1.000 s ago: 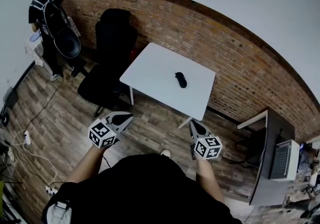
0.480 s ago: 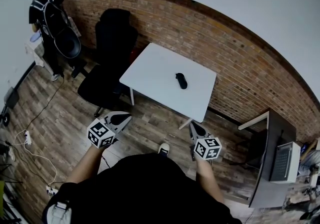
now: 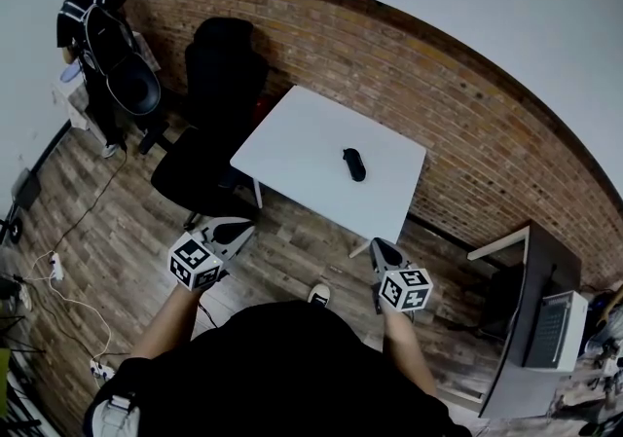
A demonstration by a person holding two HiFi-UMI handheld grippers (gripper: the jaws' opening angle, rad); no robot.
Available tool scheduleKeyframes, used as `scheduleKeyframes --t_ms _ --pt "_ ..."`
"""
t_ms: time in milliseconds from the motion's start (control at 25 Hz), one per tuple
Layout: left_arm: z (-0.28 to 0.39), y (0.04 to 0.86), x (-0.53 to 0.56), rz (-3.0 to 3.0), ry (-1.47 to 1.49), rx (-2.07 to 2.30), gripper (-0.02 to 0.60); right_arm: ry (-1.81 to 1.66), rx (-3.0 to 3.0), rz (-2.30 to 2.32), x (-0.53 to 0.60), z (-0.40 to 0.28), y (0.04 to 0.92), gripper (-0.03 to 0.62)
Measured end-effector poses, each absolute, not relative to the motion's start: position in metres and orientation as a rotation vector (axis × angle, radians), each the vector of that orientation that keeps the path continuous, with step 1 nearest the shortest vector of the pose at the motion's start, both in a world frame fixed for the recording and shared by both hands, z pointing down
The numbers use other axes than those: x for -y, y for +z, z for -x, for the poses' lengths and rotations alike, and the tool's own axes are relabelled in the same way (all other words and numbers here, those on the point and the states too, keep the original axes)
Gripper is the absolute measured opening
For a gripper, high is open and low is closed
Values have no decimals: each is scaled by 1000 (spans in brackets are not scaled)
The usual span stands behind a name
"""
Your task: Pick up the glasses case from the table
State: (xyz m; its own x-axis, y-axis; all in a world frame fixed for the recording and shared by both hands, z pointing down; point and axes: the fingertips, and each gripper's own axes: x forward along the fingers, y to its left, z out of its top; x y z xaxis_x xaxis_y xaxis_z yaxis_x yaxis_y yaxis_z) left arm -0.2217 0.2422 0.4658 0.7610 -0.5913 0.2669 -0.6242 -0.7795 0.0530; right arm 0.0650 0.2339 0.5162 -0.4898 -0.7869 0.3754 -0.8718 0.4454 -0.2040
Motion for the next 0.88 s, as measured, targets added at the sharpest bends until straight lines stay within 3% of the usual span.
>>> scheduleKeyframes --t_ms 880 --pt "186 470 -169 -2765 366 1016 11 551 2468 -1382 -149 -96 521 17"
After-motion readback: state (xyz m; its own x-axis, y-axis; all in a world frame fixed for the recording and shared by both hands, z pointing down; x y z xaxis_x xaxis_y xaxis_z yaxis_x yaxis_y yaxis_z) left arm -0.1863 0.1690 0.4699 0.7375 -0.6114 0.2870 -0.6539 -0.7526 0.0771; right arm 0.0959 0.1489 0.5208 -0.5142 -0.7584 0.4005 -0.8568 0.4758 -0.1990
